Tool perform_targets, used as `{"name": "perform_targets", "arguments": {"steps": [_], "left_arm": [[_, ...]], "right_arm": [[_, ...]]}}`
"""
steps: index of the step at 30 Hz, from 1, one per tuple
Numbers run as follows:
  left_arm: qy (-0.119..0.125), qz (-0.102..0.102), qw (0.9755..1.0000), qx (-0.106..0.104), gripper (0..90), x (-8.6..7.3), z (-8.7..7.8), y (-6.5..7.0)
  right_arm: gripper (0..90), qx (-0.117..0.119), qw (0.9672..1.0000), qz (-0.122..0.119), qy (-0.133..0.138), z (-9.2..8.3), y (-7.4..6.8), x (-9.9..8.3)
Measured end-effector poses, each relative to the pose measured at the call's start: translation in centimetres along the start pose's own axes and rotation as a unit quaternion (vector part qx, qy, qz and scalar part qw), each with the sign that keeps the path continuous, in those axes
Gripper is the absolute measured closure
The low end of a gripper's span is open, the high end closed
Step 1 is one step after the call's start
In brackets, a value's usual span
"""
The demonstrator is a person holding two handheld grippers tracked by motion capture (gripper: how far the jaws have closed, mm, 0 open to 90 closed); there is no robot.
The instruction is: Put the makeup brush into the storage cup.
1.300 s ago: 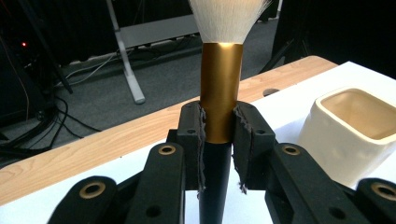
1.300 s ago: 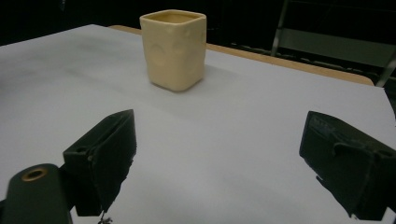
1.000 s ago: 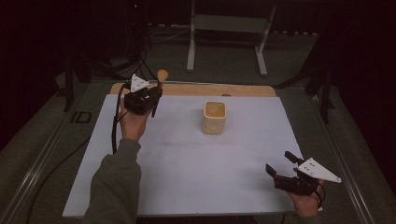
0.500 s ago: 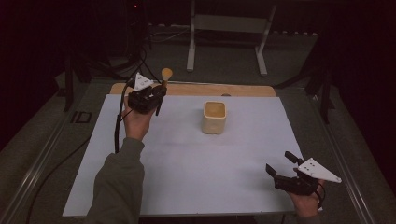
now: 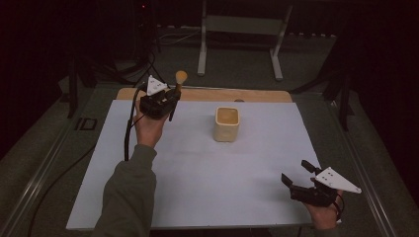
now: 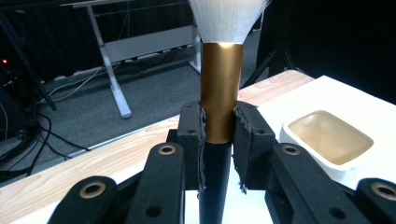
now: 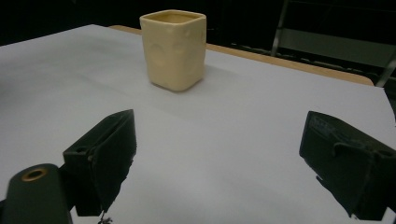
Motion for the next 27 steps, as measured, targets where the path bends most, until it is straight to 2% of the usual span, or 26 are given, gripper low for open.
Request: {"name": "perform_targets", "arguments": {"steps": [21,27], "left_arm": [[0.007,0.005,0.9998,-0.020,74.9,0.8,0.6,2.0],[0.013,0.001,0.9996,-0.025,74.8,1.0,0.6,2.6]], "right_arm": [[10.9,-0.001,1.0000,0.002,0.000,0.0,0.0,0.0],[10.9,0.000,1.0000,0.001,0.000,0.0,0.0,0.0]]}}
Point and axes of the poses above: each handheld gripper's, and its own axes: z roughly forward along the jaws, x roughly out of its top, y roughly to its right, the point moved 9 cm from there along z, roughly forward along the jaws, and after that the axes turned 8 degrees about x, right-handed, at the moved point
